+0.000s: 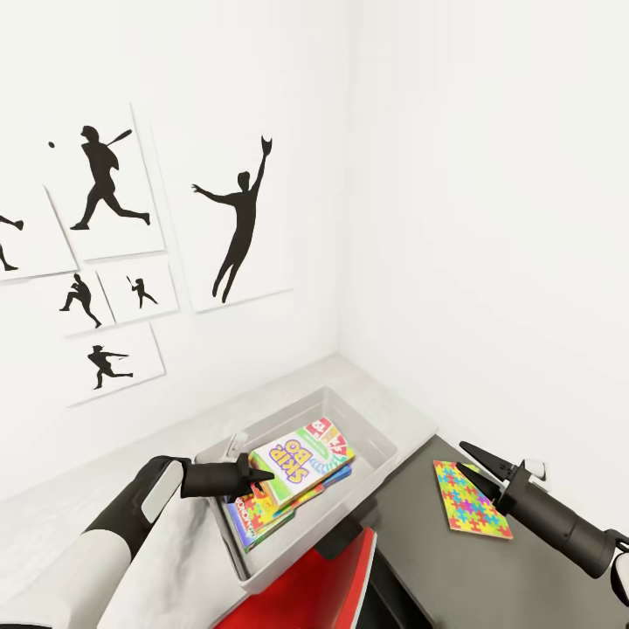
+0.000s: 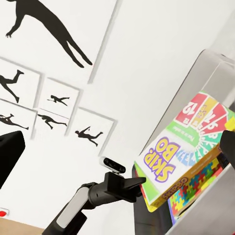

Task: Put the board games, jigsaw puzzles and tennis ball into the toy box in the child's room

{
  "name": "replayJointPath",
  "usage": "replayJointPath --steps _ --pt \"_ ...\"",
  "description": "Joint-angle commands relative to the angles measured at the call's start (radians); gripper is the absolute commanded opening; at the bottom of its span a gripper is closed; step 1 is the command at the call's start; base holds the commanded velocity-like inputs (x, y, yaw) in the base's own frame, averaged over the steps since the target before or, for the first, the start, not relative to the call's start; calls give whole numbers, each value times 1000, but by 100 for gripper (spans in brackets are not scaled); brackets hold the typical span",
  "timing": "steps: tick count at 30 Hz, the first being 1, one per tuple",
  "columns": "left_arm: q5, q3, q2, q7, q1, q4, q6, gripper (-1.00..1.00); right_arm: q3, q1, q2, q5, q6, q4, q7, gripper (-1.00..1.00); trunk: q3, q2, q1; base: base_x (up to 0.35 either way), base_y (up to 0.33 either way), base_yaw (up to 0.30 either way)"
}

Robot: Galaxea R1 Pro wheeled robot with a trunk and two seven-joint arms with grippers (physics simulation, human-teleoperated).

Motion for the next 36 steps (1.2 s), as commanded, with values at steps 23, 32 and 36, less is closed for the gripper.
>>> replayJointPath --steps 23,32,36 --pt "-5 -3 5 2 -2 -4 -12 -100 1 -1 5 5 5 1 3 100 -2 -2 1 0 0 0" --pt "-6 -3 4 1 -1 -6 -109 -100 0 -1 5 5 5 1 5 100 -2 -2 1 0 0 0" --pt "-7 -3 3 1 -1 -6 -112 -100 0 -1 4 5 5 1 6 100 -2 -2 1 0 0 0"
